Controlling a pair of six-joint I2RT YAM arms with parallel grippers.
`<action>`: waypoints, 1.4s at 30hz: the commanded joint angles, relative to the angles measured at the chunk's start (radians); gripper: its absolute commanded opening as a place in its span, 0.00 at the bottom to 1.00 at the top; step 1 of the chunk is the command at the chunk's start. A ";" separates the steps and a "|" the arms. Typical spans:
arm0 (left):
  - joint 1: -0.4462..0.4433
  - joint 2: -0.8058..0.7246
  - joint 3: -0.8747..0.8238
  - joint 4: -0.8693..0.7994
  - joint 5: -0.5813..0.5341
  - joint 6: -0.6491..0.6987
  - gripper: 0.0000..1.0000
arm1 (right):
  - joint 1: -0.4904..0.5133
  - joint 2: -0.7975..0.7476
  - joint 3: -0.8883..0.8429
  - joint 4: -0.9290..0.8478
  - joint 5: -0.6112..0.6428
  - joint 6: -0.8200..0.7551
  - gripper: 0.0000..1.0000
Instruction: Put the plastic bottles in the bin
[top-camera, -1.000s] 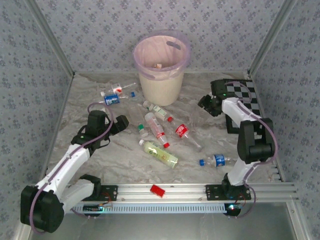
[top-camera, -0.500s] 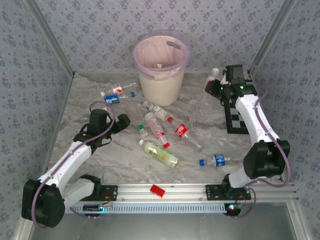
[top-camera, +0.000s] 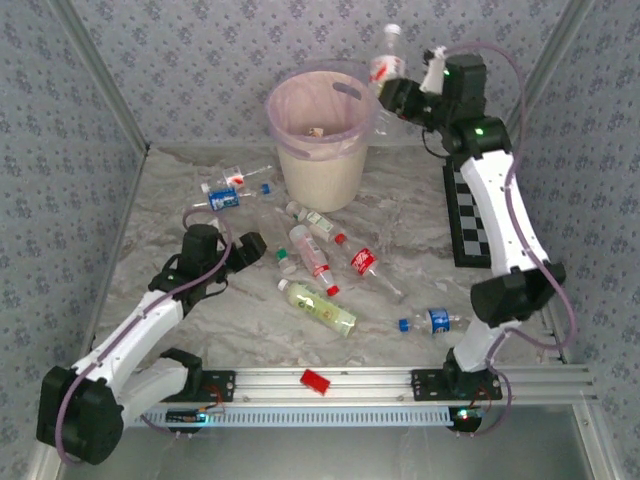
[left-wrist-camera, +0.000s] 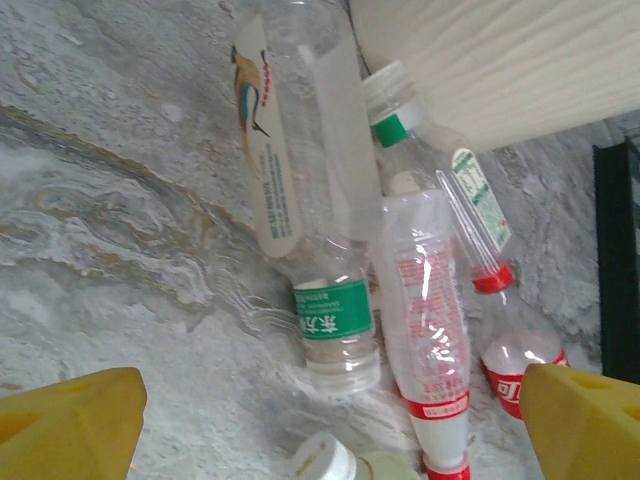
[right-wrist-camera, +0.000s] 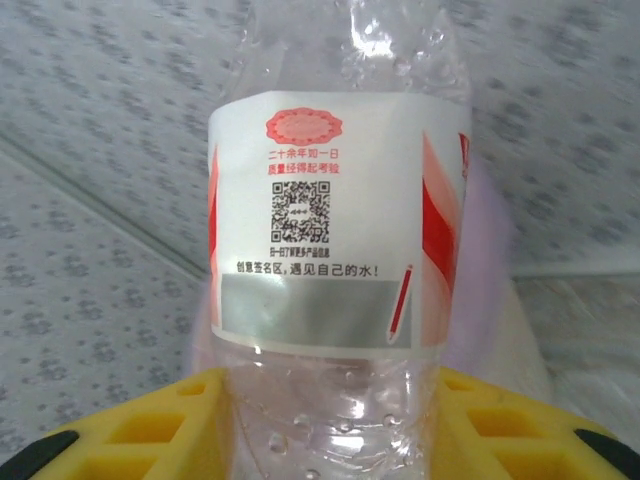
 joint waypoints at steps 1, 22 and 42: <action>-0.023 -0.038 -0.017 0.013 -0.003 -0.046 0.95 | 0.049 0.158 0.182 0.027 -0.033 -0.051 0.46; -0.068 -0.135 0.004 -0.102 -0.097 -0.075 0.94 | 0.179 0.598 0.479 -0.197 0.145 -0.237 0.60; -0.098 -0.051 0.055 -0.099 -0.129 -0.062 0.94 | 0.208 0.507 0.482 -0.212 0.145 -0.333 1.00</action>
